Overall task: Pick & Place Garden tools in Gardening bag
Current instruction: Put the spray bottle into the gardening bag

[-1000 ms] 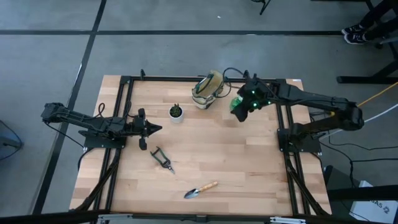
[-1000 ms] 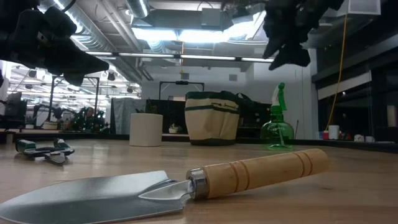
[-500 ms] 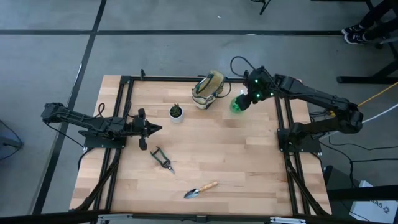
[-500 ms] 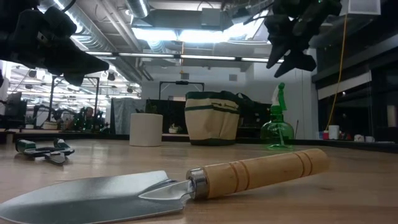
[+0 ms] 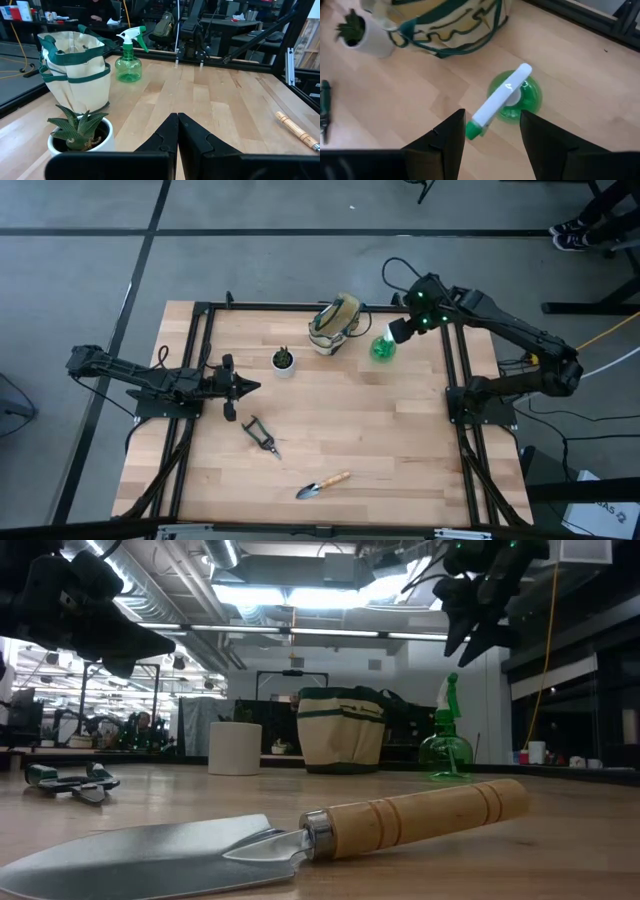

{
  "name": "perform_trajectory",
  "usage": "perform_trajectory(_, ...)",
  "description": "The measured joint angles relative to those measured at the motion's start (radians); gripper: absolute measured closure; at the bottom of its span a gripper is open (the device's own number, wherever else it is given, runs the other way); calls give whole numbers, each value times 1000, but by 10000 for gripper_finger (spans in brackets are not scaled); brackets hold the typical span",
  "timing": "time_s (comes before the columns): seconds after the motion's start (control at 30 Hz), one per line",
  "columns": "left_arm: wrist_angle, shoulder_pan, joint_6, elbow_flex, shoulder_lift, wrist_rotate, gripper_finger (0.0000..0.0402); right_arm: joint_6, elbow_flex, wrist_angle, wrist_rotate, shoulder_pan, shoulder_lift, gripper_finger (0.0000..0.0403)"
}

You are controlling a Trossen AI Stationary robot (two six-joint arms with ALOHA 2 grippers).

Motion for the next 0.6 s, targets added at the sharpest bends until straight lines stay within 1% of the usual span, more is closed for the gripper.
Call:
perform_trajectory(0.3, 0, 0, 0, 0, 0, 0, 398, -37, 0, 31, 16, -1, 108, 213)
perform_trajectory(0.6, 0, 0, 0, 0, 0, 0, 398, -42, 0, 45, 34, -1, 147, 213)
